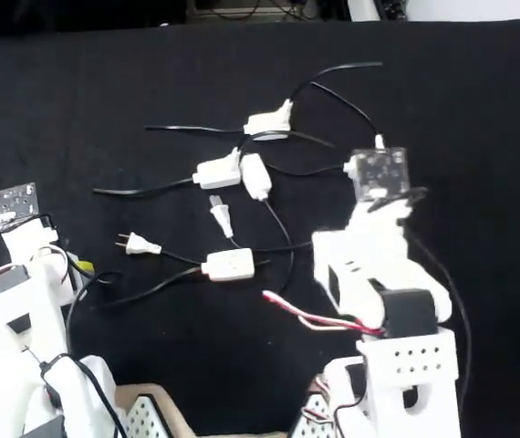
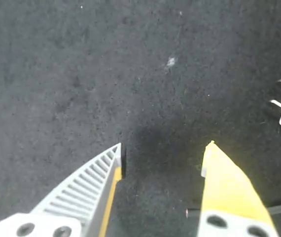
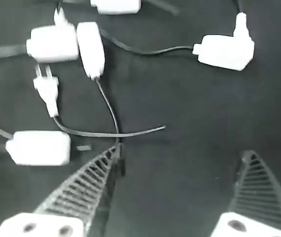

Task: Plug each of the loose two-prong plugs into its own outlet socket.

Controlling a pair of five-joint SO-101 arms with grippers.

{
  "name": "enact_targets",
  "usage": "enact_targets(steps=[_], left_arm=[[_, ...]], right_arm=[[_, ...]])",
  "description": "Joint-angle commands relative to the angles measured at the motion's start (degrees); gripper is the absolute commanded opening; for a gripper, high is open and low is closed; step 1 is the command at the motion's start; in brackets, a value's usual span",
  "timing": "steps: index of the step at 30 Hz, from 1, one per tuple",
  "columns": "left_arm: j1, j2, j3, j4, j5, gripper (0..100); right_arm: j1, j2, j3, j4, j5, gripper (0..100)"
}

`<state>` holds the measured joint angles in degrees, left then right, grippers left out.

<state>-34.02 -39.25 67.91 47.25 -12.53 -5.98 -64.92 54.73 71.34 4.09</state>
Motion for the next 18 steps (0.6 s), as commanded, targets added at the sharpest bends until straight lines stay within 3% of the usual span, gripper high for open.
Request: enact_targets(steps=[1, 10, 15, 18], left_arm=[[0.84, -0.44, -1.54, -1.23, 0.26, 26], [0.92, -0.44, -1.54, -1.23, 0.26, 26], [0.92, -0.44, -1.54, -1.23, 0.26, 26], [0.92, -0.44, -1.54, -1.23, 0.26, 26]], right_arm=[[1.05, -0.57, 0.92, 0.18, 3.34, 34.9], [-3.25, 0.57, 10.42, -5.19, 2.46, 34.5], [-5.71, 8.48, 5.49, -5.1, 2.55, 24.0], [-5.89, 13.93, 1.1, -5.1, 3.16, 23.1]])
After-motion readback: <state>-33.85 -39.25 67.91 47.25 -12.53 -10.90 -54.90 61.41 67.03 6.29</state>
